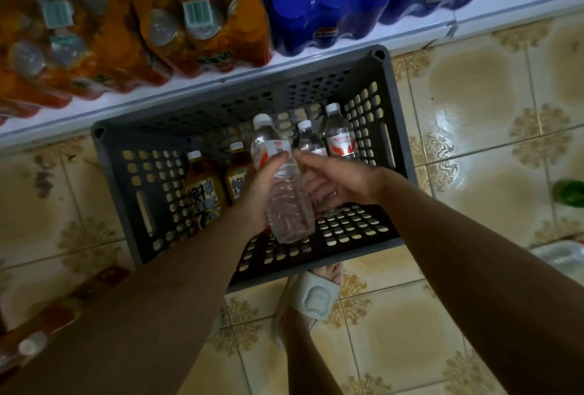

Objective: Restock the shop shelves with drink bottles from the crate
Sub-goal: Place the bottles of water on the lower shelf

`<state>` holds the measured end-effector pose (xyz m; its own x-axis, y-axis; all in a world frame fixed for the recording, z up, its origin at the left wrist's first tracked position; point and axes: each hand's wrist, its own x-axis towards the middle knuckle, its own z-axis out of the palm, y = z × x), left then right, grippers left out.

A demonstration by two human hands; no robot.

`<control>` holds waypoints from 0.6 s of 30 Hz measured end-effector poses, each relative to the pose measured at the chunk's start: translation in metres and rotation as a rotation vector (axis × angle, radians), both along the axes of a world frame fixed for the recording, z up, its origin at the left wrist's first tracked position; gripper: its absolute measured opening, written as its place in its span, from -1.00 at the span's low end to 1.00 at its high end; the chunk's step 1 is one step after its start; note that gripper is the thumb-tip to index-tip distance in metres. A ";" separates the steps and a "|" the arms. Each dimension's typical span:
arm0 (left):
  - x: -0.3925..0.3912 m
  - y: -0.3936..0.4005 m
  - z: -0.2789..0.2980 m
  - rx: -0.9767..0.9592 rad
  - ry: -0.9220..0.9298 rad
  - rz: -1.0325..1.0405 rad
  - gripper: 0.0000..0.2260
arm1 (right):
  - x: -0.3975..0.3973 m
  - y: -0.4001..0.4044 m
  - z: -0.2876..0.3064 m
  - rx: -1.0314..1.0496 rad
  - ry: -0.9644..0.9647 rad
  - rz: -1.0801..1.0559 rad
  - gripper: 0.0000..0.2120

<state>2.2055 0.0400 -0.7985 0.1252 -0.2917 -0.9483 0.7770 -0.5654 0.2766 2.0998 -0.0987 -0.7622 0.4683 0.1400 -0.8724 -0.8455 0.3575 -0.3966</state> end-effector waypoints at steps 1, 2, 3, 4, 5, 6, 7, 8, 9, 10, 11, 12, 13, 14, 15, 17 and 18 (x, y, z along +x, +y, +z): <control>0.000 0.003 -0.006 0.018 -0.012 0.020 -0.39 | 0.000 0.000 -0.014 -0.114 0.046 -0.118 -0.35; 0.000 0.006 -0.011 0.045 -0.024 0.031 -0.32 | 0.001 0.002 -0.030 -0.227 0.091 -0.238 -0.43; 0.002 0.008 -0.014 0.066 -0.039 0.034 -0.28 | 0.003 0.005 -0.044 -0.337 0.128 -0.280 -0.48; 0.004 0.010 -0.020 0.084 -0.053 0.030 -0.25 | 0.002 0.010 -0.063 -0.432 0.159 -0.249 -0.49; 0.006 0.014 -0.028 0.093 -0.066 0.019 -0.21 | 0.003 0.015 -0.076 -0.490 0.182 -0.192 -0.46; 0.009 0.016 -0.032 0.092 -0.082 0.001 -0.20 | 0.004 0.021 -0.090 -0.551 0.191 -0.134 -0.48; 0.012 0.018 -0.037 0.085 -0.111 -0.010 -0.21 | 0.006 0.027 -0.096 -0.617 0.213 -0.088 -0.54; 0.014 0.021 -0.044 0.081 -0.133 -0.016 -0.23 | 0.009 0.033 -0.105 -0.718 0.247 -0.016 -0.58; 0.015 0.024 -0.048 0.076 -0.140 -0.014 -0.26 | 0.012 0.038 -0.109 -0.841 0.296 0.112 -0.58; 0.016 0.025 -0.050 0.073 -0.146 -0.008 -0.27 | 0.015 0.043 -0.112 -0.963 0.343 0.264 -0.51; 0.017 0.028 -0.054 0.082 -0.162 -0.001 -0.29 | 0.017 0.048 -0.114 -1.022 0.371 0.367 -0.45; 0.018 0.030 -0.056 0.090 -0.175 0.005 -0.31 | 0.019 0.052 -0.119 -1.046 0.374 0.427 -0.41; 0.018 0.032 -0.057 0.098 -0.177 0.013 -0.35 | 0.020 0.052 -0.122 -1.025 0.394 0.418 -0.40; 0.019 0.034 -0.058 0.102 -0.169 0.019 -0.38 | 0.020 0.050 -0.126 -0.993 0.404 0.386 -0.41; 0.021 0.035 -0.059 0.102 -0.160 0.022 -0.41 | 0.021 0.048 -0.124 -0.957 0.404 0.331 -0.41; 0.024 0.037 -0.063 0.094 -0.162 -0.016 -0.49 | 0.023 0.040 -0.126 -0.885 0.371 0.257 -0.37; 0.025 0.038 -0.064 0.084 -0.172 -0.037 -0.54 | 0.024 0.039 -0.126 -0.849 0.344 0.226 -0.37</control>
<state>2.2305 0.0784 -0.8625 0.2780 -0.2202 -0.9350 0.7007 -0.6193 0.3542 2.1236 -0.0592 -0.8887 0.2052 -0.5497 -0.8098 -0.9787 -0.1229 -0.1646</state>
